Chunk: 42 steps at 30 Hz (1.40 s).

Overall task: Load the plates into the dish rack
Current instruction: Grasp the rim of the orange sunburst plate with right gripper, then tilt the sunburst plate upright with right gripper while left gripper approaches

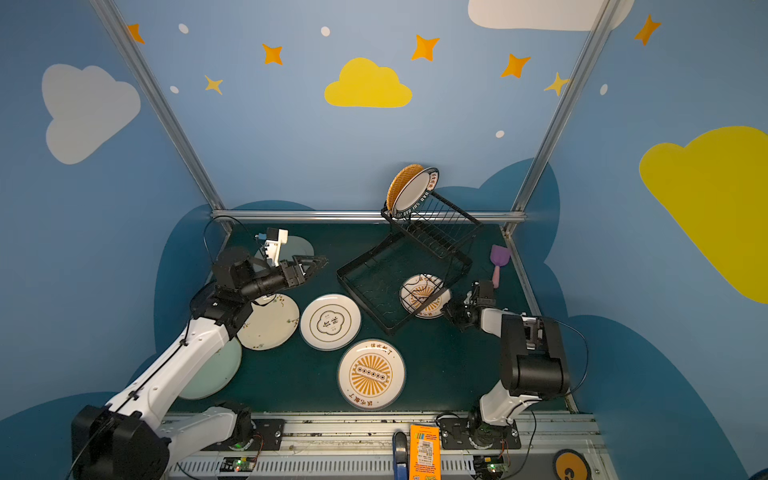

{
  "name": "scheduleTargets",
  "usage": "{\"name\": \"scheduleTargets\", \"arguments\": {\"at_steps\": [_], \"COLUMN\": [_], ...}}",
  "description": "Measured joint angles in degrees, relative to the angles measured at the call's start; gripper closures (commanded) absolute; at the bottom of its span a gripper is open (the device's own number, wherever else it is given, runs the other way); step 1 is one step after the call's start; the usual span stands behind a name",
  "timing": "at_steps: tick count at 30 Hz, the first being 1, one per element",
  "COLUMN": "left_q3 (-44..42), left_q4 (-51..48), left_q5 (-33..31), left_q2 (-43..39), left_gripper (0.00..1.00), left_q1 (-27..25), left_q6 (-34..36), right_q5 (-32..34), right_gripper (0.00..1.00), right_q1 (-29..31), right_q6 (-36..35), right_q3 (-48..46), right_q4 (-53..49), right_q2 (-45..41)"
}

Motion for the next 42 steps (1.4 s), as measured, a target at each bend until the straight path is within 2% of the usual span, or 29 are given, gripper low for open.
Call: {"name": "scheduleTargets", "arguments": {"at_steps": [13, 25, 34, 42], "left_q3": [-0.6, -0.6, -0.6, -0.6], "left_q4": [0.3, 0.3, -0.2, -0.5], "left_q5": [-0.2, -0.7, -1.6, -1.7], "left_q2": [-0.3, -0.3, -0.2, 1.7], "left_gripper": [0.00, 0.00, 0.00, 0.00], "left_q1": [0.6, 0.9, 1.0, 1.0], "left_q6": [0.0, 0.0, -0.1, -0.5], "right_q5": [0.1, 0.2, -3.3, -4.7], "right_gripper": [1.00, 1.00, 1.00, 1.00], "right_q1": [-6.2, -12.7, -13.5, -13.6], "right_q6": [-3.3, -8.3, -11.8, -12.1], "right_q3": [-5.5, -7.5, -7.0, -6.9], "right_q4": [-9.0, -24.2, -35.1, -40.0], "right_q2": [-13.4, -28.2, -37.6, -50.6]}}
